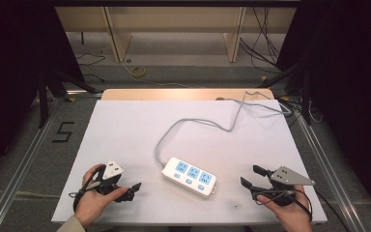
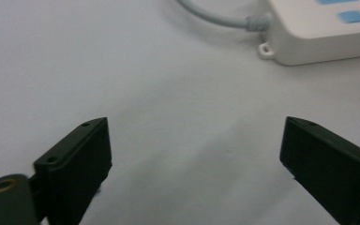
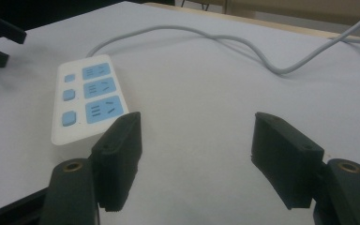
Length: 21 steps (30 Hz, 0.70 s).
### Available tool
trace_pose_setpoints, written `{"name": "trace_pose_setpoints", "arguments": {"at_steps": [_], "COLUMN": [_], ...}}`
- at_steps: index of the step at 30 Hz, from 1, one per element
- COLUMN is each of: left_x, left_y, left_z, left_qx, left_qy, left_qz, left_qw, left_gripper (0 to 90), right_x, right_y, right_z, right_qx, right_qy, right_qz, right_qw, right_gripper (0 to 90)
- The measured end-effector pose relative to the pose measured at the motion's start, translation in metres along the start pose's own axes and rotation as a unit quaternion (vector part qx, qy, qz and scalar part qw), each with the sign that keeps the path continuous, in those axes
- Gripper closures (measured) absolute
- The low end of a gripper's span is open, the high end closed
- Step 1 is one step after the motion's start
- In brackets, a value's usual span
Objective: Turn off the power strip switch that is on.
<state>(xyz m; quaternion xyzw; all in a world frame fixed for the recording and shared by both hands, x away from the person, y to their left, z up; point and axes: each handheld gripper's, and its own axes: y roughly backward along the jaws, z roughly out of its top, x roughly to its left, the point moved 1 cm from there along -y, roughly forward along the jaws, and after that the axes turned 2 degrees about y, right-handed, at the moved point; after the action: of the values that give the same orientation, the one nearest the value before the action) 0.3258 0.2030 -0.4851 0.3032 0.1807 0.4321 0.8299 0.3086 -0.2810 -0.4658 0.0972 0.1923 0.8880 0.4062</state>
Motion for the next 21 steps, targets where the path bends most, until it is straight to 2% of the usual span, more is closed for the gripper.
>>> {"name": "trace_pose_setpoints", "arguments": {"at_steps": [2,9,12,17,21], "left_x": [-0.0001,-0.0035,-0.0054,-0.0061,-0.0049], "left_y": [0.0071,0.0094,0.0098,0.0085,0.0067], "left_z": [-0.0013,-0.0002,0.0004,0.0005,-0.0009], "left_qx": [-0.009,-0.016,-0.018,-0.020,-0.013], "left_qy": [-0.002,-0.018,-0.023,-0.032,-0.029], "left_qz": [-0.005,0.000,0.004,0.014,0.027], "left_qw": [0.9999,0.9997,0.9996,0.9992,0.9991], "left_gripper": [4.6,2.8,3.3,6.2,9.0], "right_x": [0.0003,0.0013,0.0002,-0.0041,-0.0061], "right_y": [-0.0006,0.0002,0.0013,0.0042,0.0051], "right_z": [0.0000,0.0017,0.0023,0.0047,0.0076], "right_qx": [0.003,0.009,0.016,0.025,0.029], "right_qy": [0.001,0.008,0.010,0.018,0.021], "right_qz": [0.000,-0.005,-0.011,-0.031,-0.043], "right_qw": [1.0000,0.9999,0.9998,0.9990,0.9984], "right_gripper": [34.6,40.9,49.2,68.7,81.6]}}
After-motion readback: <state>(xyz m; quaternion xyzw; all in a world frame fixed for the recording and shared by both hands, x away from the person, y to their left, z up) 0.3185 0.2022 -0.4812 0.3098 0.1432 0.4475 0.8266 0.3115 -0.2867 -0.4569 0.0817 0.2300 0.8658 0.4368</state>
